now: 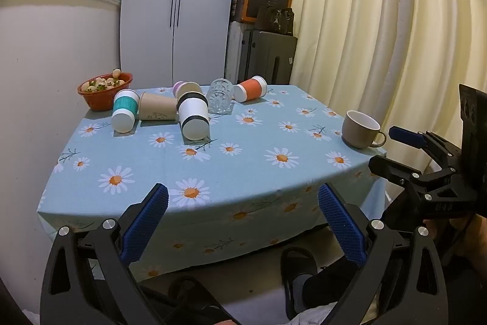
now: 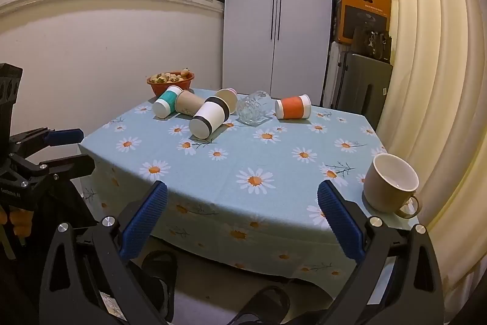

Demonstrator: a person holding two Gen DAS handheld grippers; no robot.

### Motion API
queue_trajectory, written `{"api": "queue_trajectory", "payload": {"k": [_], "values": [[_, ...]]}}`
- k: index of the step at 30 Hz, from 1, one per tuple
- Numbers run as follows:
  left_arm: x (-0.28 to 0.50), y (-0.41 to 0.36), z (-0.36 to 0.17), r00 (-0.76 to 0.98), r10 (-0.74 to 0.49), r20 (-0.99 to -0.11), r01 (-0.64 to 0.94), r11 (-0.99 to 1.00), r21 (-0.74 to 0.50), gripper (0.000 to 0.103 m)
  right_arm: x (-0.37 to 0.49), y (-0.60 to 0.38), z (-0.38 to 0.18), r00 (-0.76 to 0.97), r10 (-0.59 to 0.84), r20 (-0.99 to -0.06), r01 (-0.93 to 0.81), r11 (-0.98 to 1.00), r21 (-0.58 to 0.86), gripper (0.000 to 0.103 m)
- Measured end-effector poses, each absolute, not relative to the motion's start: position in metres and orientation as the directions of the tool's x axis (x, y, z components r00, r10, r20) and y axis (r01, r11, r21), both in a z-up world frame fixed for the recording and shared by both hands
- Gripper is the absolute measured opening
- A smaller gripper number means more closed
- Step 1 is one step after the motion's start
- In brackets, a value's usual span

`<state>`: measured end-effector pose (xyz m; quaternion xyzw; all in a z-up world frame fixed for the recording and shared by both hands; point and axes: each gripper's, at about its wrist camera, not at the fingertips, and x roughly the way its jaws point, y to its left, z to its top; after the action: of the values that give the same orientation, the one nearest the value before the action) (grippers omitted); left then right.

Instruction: Flip cup upright

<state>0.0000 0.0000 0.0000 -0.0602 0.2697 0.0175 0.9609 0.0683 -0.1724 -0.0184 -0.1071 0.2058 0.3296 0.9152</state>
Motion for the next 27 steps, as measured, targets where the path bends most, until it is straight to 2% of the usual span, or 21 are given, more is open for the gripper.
{"api": "queue_trajectory", "payload": {"k": [27], "values": [[-0.0004, -0.0001, 0.0003, 0.855, 0.002, -0.519, -0.066, 0.992, -0.106, 0.096, 0.0683, -0.1718, -0.0183, 0.701, 0.553, -0.450, -0.644, 0.762, -0.069, 0.098]]}}
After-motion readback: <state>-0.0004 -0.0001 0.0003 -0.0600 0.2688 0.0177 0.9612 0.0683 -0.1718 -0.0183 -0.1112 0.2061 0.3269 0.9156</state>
